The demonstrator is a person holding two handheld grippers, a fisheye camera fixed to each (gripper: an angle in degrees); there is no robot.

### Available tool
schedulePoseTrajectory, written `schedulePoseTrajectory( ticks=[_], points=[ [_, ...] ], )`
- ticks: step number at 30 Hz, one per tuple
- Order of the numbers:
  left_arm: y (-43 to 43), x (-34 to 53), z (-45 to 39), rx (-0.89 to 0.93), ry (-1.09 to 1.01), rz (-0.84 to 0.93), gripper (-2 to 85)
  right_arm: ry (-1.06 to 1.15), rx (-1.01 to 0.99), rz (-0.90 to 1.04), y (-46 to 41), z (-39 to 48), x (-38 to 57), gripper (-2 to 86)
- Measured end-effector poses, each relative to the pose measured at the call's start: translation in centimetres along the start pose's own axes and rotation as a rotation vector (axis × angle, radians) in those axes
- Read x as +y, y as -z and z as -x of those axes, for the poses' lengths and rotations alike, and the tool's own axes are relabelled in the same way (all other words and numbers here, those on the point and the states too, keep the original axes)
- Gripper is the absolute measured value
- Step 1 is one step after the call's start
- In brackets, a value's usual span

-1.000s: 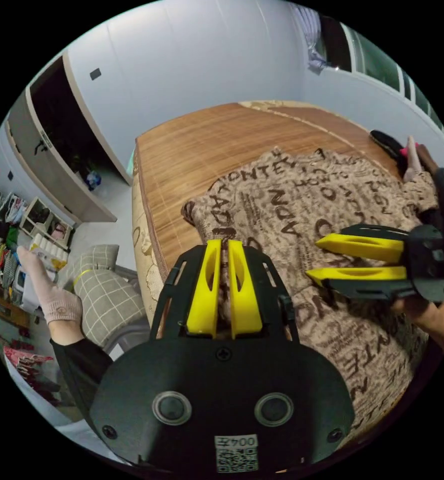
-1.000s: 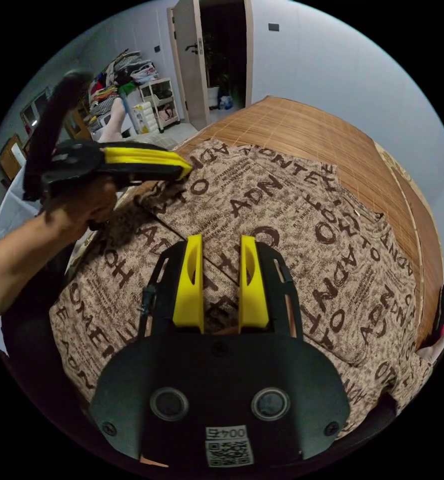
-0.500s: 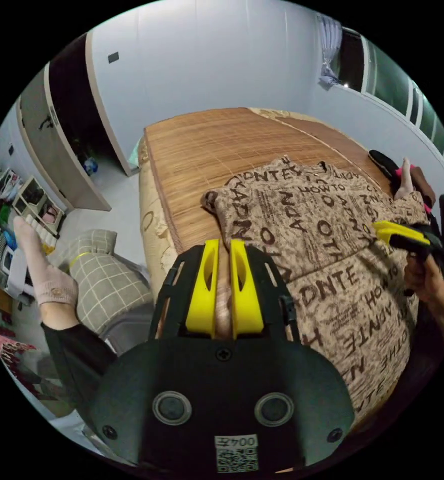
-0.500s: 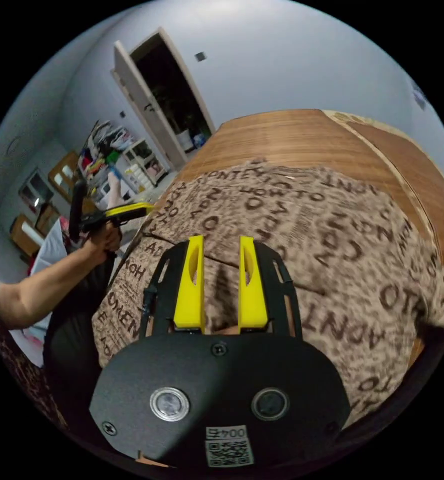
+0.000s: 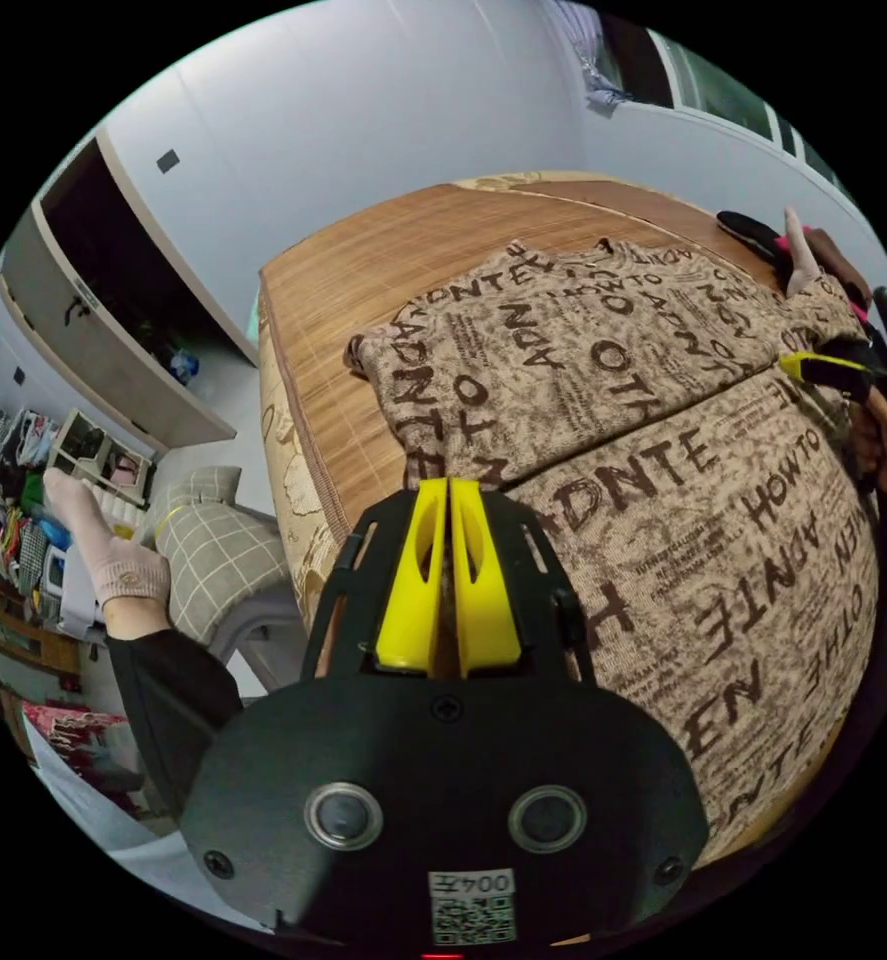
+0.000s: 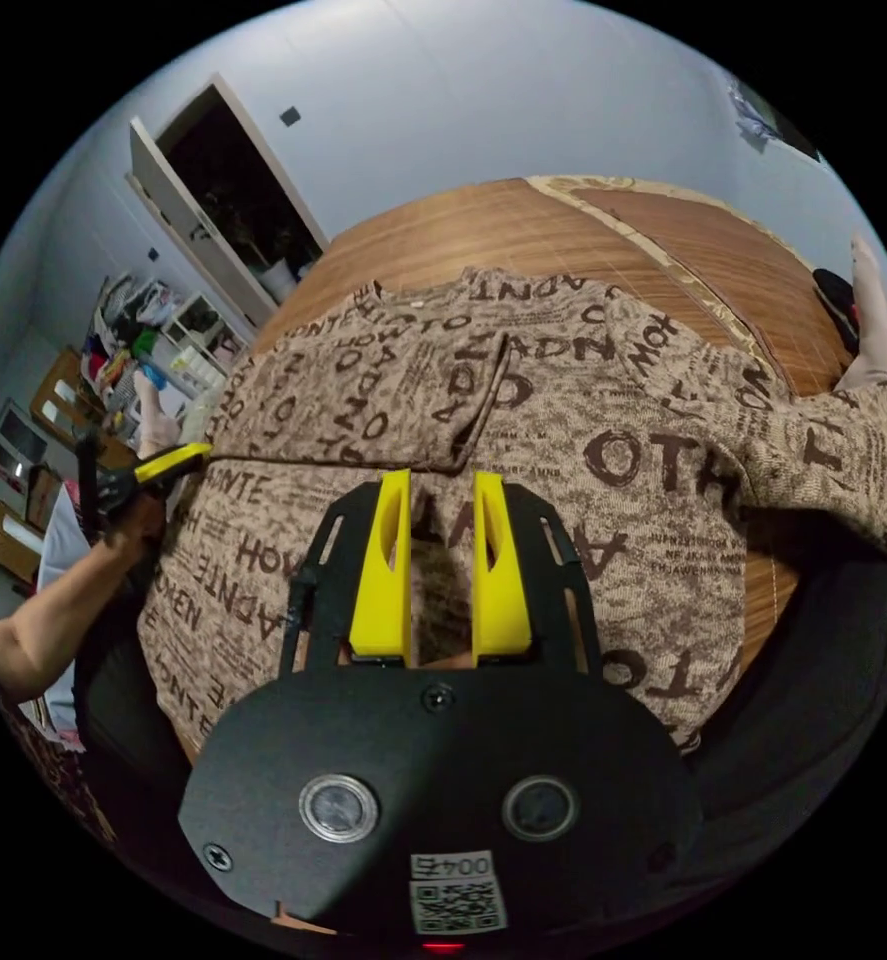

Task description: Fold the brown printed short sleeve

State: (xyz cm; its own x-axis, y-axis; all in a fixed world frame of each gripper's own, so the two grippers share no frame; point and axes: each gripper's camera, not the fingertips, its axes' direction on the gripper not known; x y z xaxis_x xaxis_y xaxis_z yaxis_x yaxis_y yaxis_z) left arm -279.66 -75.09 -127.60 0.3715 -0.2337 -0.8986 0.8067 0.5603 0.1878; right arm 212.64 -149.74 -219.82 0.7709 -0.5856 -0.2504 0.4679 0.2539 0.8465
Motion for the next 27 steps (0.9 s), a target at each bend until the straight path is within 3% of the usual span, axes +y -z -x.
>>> schedulePoseTrajectory(
  ticks=[8,14,20,27],
  points=[
    [3.0,-5.3,-1.0,-0.027,0.032,-0.119,4.0,0.038,0.047,-0.091,1.8,0.8,-0.5,9.8],
    [-3.2,-8.5,-1.4,-0.068,0.086,0.053,7.7,0.141,0.142,0.010,-1.8,3.3,-1.8,11.0],
    [-3.7,-9.3,-0.4,-0.008,0.097,0.007,8.3,0.209,0.288,0.069,-4.1,5.1,-1.5,11.0],
    [-4.3,-10.4,0.7,0.045,0.131,0.002,8.5,0.186,0.256,0.070,-4.6,4.4,-2.1,11.0]
  ],
)
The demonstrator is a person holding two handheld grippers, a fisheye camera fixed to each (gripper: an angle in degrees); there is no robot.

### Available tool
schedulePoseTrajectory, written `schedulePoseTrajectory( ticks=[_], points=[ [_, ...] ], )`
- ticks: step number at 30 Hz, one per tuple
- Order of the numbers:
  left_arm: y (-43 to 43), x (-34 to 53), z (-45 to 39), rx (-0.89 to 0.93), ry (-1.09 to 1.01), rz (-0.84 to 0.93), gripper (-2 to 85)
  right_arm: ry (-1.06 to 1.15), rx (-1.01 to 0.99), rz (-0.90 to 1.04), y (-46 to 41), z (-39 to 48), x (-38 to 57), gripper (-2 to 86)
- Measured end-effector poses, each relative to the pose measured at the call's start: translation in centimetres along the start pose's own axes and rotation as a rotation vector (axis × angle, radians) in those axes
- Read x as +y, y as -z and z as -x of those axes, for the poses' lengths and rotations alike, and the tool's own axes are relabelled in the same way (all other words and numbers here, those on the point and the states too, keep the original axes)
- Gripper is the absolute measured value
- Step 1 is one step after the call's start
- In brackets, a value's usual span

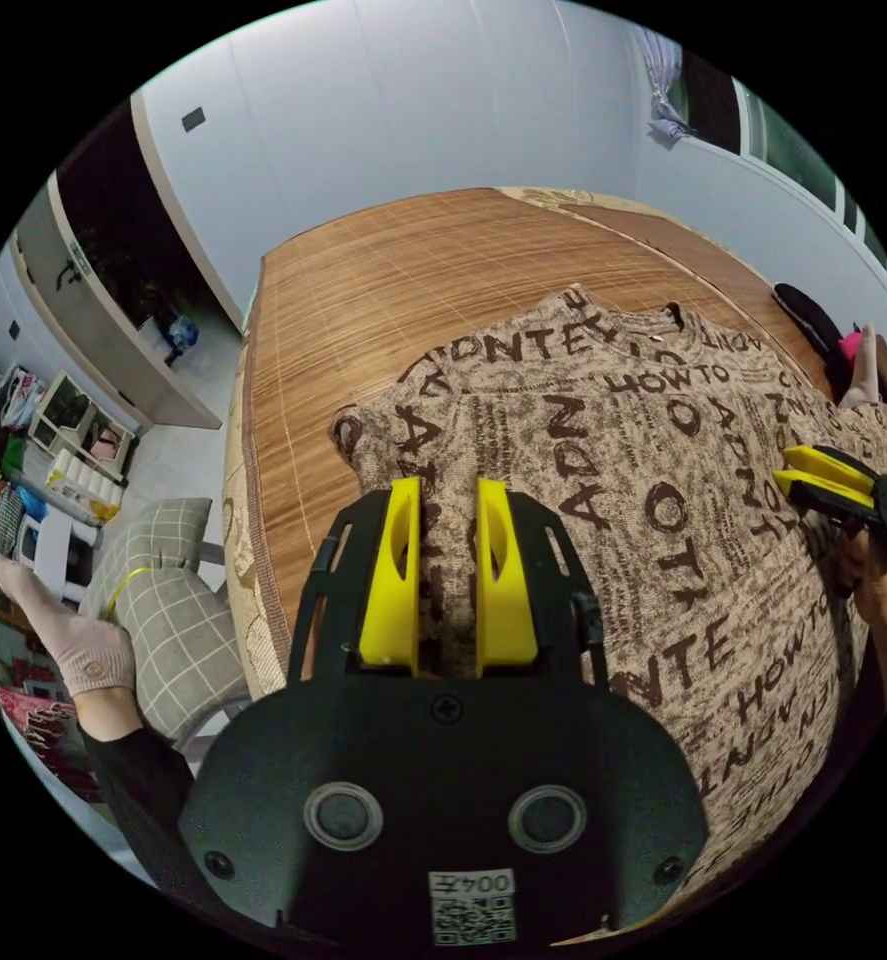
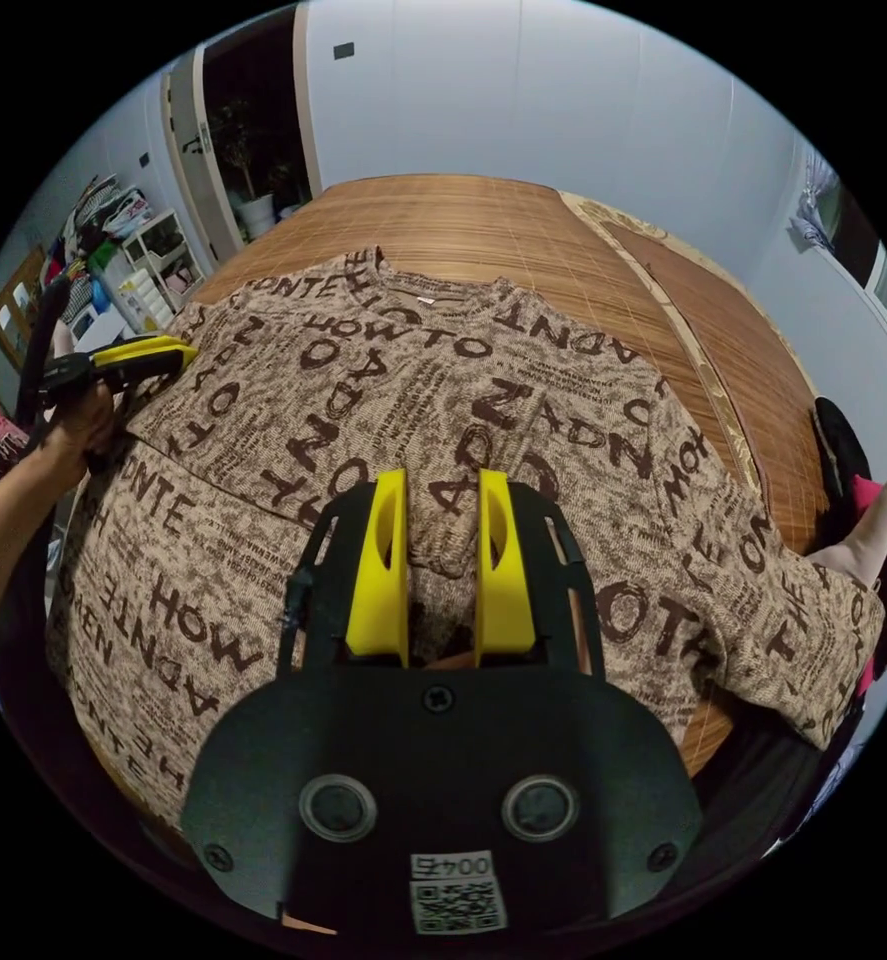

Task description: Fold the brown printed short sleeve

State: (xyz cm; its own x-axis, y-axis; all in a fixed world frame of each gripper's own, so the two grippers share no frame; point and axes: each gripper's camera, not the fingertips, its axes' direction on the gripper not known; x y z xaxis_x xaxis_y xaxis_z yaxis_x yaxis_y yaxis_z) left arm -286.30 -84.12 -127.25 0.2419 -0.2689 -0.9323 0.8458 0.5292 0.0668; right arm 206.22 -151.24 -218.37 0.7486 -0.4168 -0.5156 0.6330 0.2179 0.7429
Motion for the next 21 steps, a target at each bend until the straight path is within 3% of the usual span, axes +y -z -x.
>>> schedulePoseTrajectory(
  ticks=[10,16,21],
  points=[
    [7.4,7.0,2.5,0.125,-0.111,0.074,8.9,-0.102,-0.156,0.001,5.1,-1.2,6.8,13.1],
    [11.1,15.8,1.3,0.218,-0.087,0.253,8.1,-0.051,-0.336,0.044,10.0,4.3,15.9,11.5],
    [12.0,17.5,-0.9,0.248,-0.145,0.334,8.6,0.013,-0.455,0.124,10.2,9.5,20.8,10.9]
  ],
)
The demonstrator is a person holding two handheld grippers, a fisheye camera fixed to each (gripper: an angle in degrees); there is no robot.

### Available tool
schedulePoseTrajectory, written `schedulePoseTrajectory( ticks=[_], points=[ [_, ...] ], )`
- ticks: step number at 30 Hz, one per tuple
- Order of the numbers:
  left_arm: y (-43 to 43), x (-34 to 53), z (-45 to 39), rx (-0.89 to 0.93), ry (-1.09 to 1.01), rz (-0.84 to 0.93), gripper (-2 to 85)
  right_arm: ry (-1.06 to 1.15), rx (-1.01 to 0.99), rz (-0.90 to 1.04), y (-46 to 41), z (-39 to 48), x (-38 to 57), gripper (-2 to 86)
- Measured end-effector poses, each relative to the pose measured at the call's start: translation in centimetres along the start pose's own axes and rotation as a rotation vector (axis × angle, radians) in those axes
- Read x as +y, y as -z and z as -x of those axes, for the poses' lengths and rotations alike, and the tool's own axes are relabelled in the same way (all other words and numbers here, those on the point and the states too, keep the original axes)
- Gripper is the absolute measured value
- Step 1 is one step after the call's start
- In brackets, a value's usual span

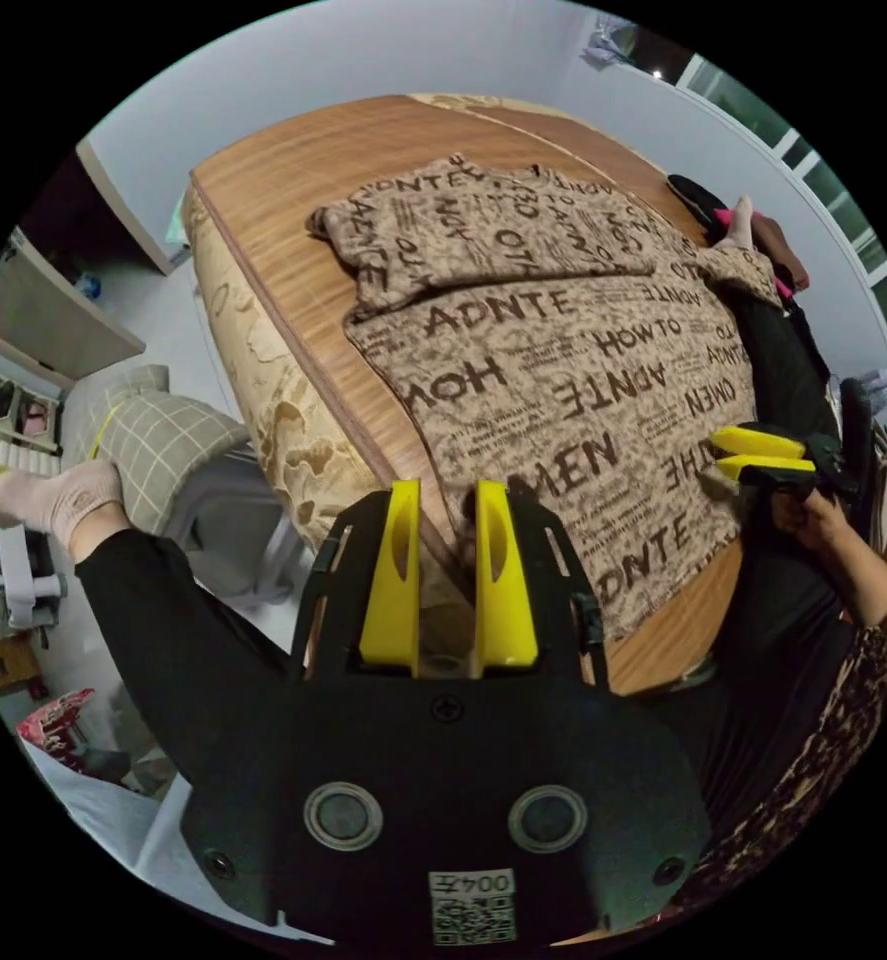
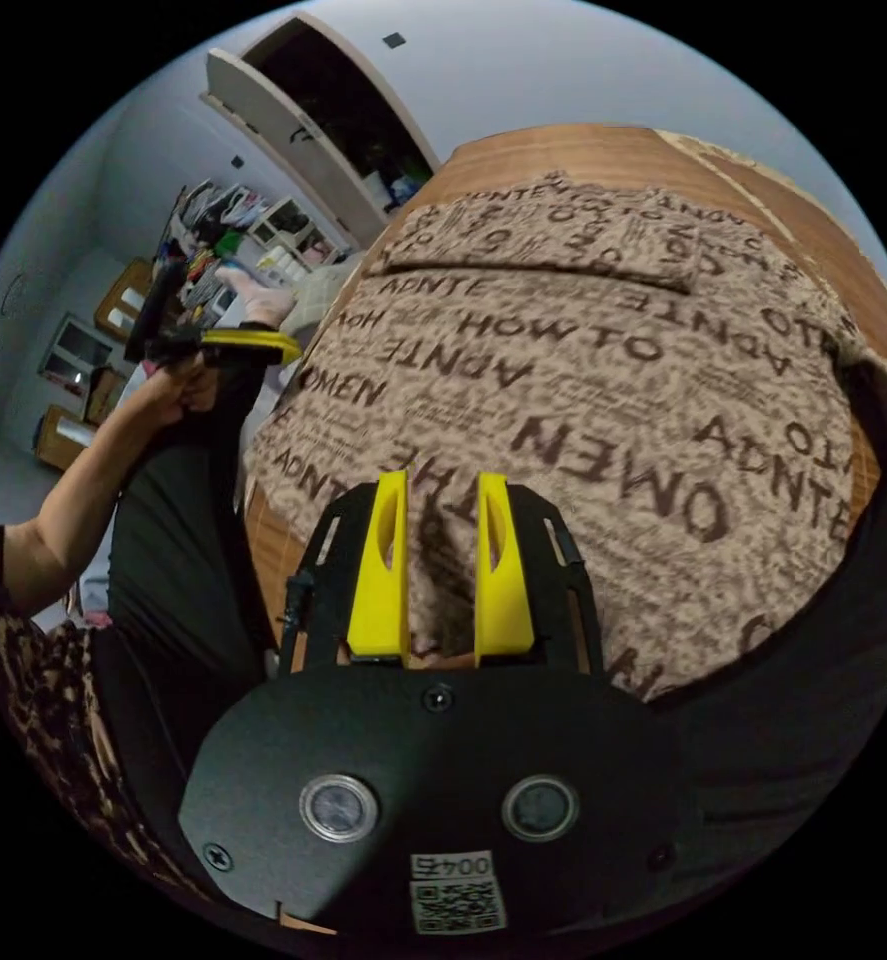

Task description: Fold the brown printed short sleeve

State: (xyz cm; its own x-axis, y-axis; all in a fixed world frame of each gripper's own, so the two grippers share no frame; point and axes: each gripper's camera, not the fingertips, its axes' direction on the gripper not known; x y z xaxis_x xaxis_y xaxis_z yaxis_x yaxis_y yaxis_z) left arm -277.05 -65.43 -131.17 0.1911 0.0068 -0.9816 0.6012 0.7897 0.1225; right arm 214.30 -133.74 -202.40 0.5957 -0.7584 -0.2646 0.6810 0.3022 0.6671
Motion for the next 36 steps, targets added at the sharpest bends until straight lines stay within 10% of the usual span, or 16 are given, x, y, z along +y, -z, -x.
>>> schedulePoseTrajectory(
  ticks=[15,25,36],
  points=[
    [-2.8,2.9,-6.3,-0.173,-0.085,0.137,7.5,0.327,0.252,0.118,-3.1,6.3,4.5,10.4],
    [1.8,7.6,-11.5,-0.147,0.031,-0.290,7.0,0.335,0.244,0.087,-1.6,4.4,7.6,10.4],
    [-6.6,9.5,-20.8,-0.233,-0.064,-0.284,3.3,0.256,0.159,0.063,1.8,-1.5,10.6,9.3]
  ],
)
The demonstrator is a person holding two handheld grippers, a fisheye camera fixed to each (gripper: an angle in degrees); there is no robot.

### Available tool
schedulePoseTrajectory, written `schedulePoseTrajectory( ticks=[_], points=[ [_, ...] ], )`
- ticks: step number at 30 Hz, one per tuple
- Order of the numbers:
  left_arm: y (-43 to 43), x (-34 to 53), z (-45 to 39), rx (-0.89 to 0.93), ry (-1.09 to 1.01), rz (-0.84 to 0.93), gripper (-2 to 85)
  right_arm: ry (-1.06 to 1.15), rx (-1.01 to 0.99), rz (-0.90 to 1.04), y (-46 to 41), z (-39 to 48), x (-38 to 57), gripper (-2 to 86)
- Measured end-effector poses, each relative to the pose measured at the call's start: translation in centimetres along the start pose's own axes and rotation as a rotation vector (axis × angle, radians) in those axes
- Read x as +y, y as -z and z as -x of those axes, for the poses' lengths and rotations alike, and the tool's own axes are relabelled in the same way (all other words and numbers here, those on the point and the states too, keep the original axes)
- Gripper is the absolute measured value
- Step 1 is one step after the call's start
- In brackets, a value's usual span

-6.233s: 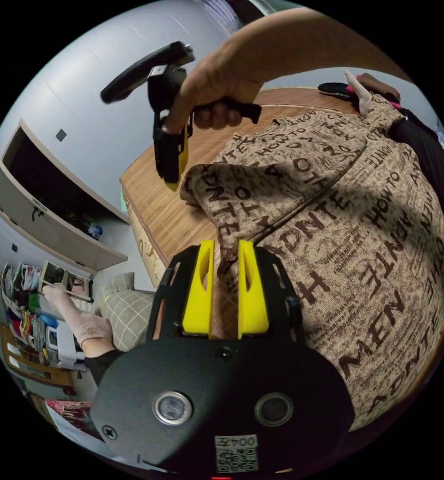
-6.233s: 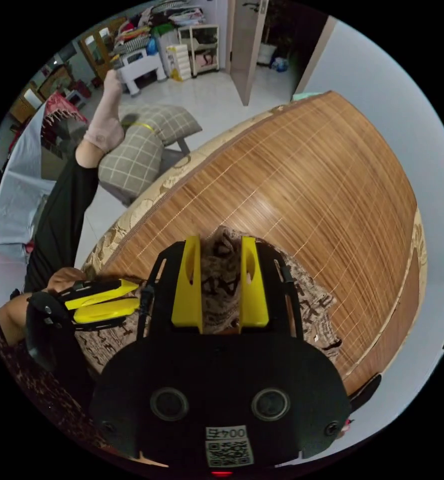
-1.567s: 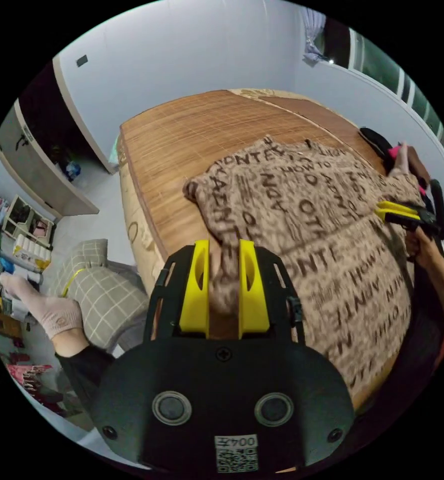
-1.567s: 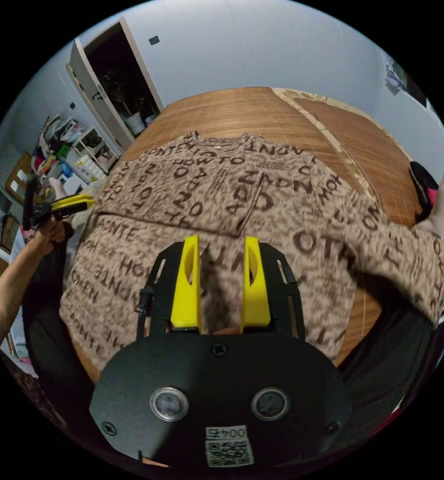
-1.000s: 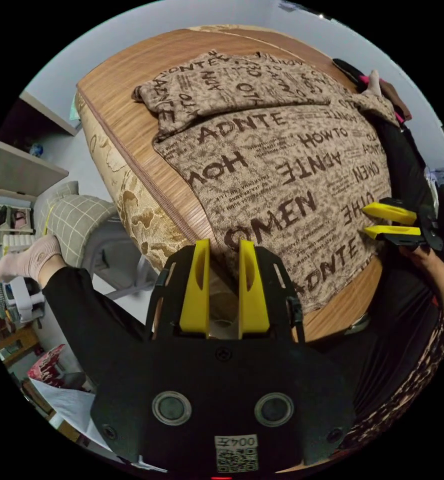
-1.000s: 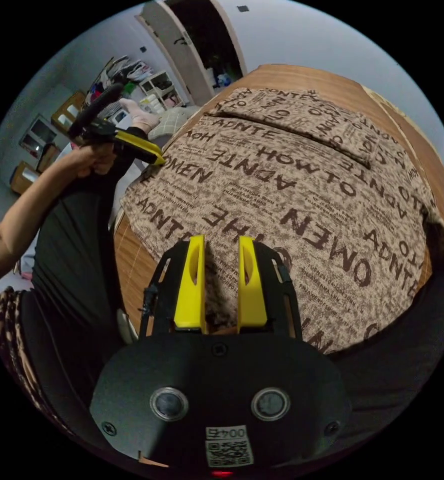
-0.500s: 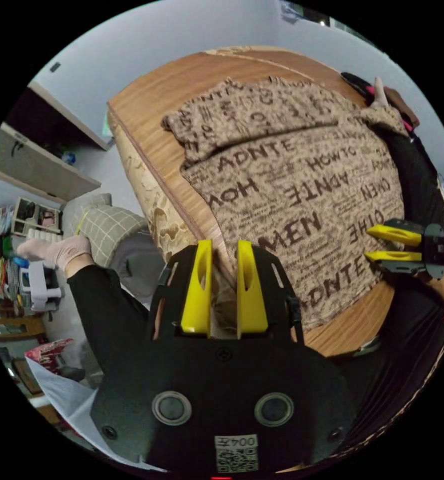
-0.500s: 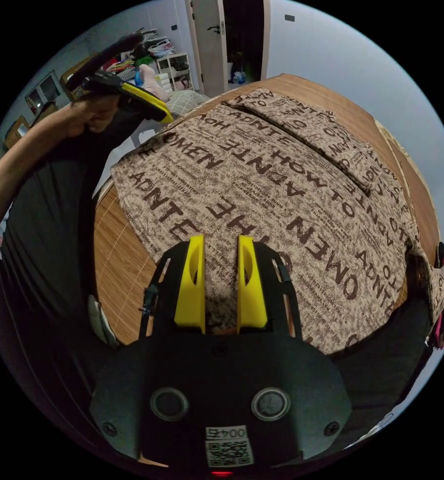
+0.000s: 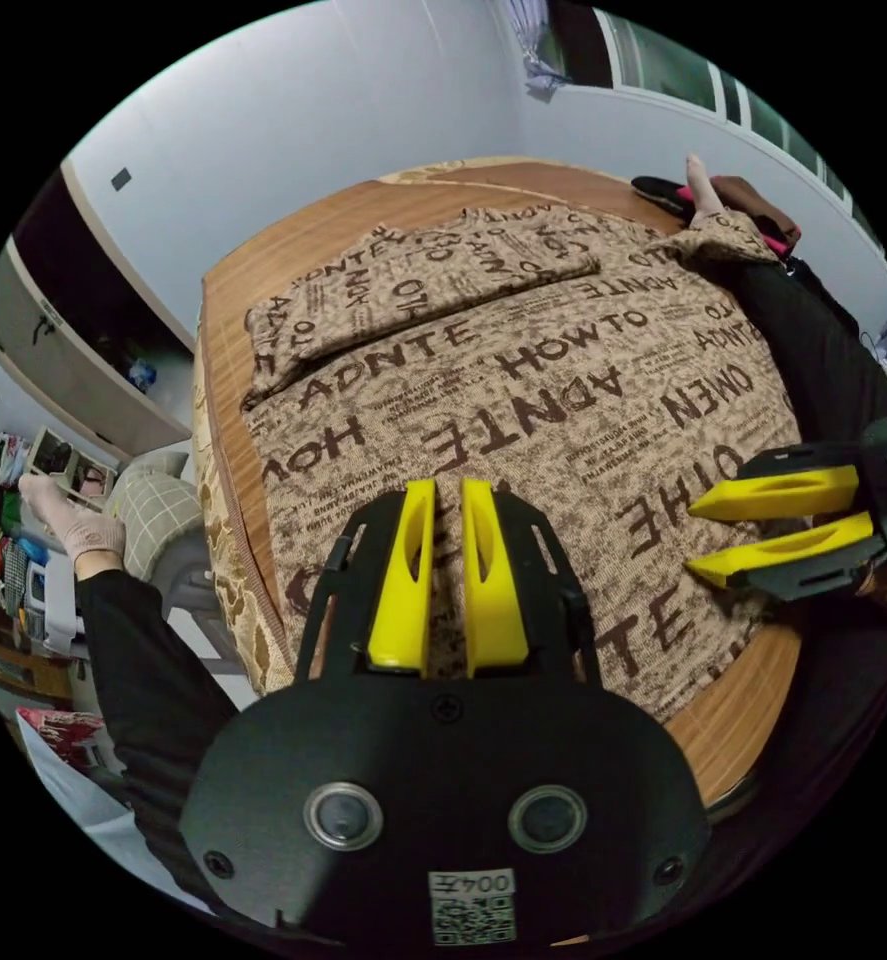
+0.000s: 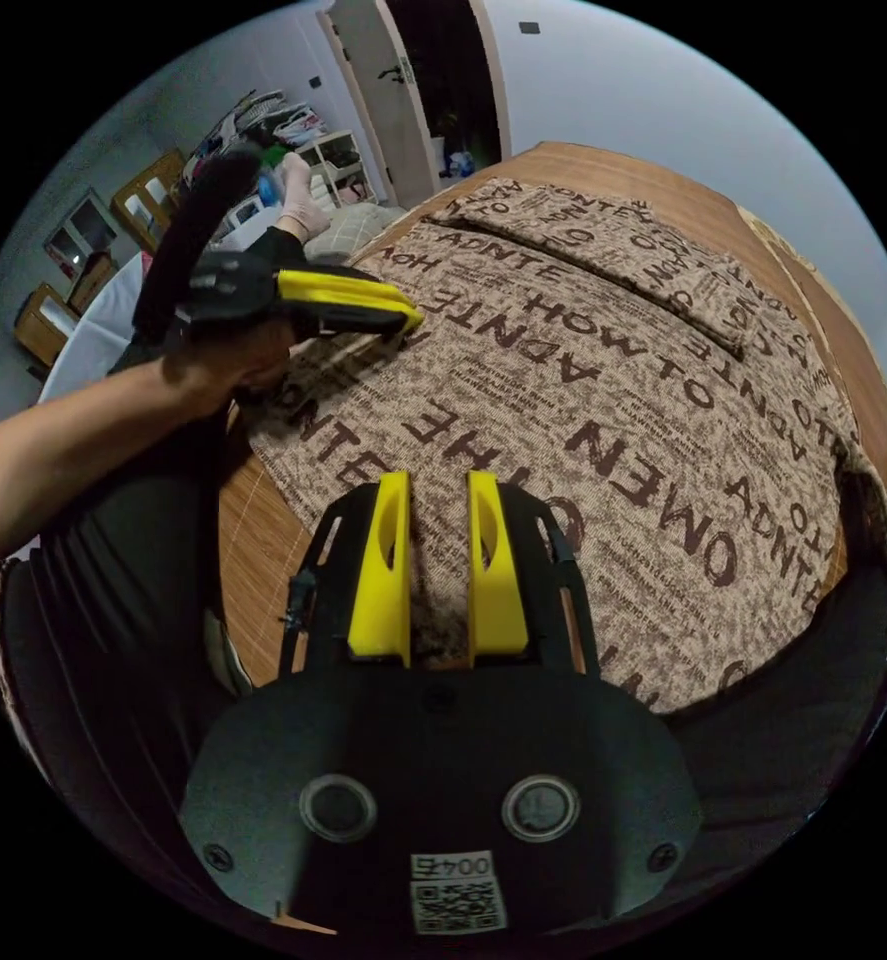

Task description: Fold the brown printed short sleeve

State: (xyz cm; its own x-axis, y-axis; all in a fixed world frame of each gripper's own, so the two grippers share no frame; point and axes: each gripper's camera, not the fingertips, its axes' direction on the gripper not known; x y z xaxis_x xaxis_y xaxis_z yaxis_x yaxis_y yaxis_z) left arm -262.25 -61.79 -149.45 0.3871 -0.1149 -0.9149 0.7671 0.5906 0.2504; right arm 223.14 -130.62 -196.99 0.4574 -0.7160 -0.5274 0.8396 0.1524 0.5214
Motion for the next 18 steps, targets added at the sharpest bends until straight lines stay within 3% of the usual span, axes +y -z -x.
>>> schedulePoseTrajectory(
  ticks=[3,9,14,18],
  points=[
    [0.0,0.5,-0.9,-0.002,-0.018,0.009,2.8,-0.034,-0.080,-0.015,1.0,-2.4,1.3,10.3],
    [0.0,1.6,-1.9,0.023,-0.007,0.002,2.6,-0.256,-0.219,-0.350,9.3,-11.2,5.9,11.5],
    [-0.1,2.2,-3.2,0.003,-0.021,0.002,2.7,-0.617,-0.233,-0.762,20.7,-24.8,16.1,11.5],
    [-0.3,2.5,-3.9,-0.003,-0.027,0.002,3.0,-0.898,-0.272,-0.934,24.1,-34.8,24.8,11.6]
  ],
)
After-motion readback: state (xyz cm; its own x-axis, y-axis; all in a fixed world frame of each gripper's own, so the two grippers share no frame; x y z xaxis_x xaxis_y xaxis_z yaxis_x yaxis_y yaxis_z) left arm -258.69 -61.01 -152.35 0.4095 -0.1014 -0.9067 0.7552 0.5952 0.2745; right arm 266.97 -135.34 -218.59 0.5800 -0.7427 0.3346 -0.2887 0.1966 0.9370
